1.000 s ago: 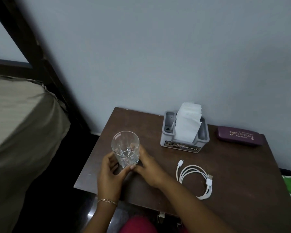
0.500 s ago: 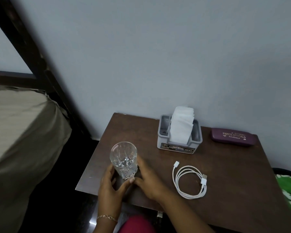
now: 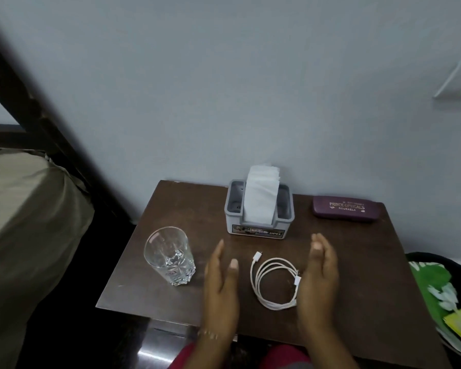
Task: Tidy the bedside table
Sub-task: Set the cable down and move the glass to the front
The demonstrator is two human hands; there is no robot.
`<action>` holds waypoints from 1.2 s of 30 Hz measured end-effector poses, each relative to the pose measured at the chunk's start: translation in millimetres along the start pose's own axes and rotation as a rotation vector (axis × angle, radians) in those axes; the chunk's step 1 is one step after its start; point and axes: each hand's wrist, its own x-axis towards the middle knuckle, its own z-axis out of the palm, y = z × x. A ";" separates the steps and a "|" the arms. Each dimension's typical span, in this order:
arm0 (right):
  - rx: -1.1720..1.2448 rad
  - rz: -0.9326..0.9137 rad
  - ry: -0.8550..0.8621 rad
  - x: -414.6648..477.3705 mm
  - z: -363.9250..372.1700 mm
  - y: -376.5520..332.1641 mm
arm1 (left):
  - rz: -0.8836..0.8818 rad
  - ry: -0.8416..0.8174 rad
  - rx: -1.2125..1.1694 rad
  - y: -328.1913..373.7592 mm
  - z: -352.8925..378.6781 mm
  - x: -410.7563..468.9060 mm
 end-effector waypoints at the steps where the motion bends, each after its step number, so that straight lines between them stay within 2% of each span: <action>1: 0.010 0.067 -0.033 12.2 1.1 3.5 | 0.018 0.037 0.007 -0.6 10.1 15.0; 5: 0.058 0.235 -0.229 49.6 16.6 15.6 | -0.027 0.173 0.017 -7.7 36.3 60.9; 10: 0.036 0.286 -0.403 59.7 43.5 14.8 | 0.021 0.174 -0.034 -25.4 44.5 80.2; 16: -0.089 0.151 -0.370 54.3 57.9 9.4 | 0.021 0.196 -0.070 -21.4 41.5 86.6; 25: -0.144 0.141 -0.457 33.8 107.7 1.4 | -0.024 0.434 -0.033 -8.2 27.4 108.0; 29: -0.154 0.149 -0.502 20.6 128.4 -0.2 | -0.062 0.530 0.053 -7.2 17.5 116.4; 36: -0.137 0.173 -0.482 7.5 141.8 -0.5 | -0.095 0.491 0.080 -0.6 14.3 109.5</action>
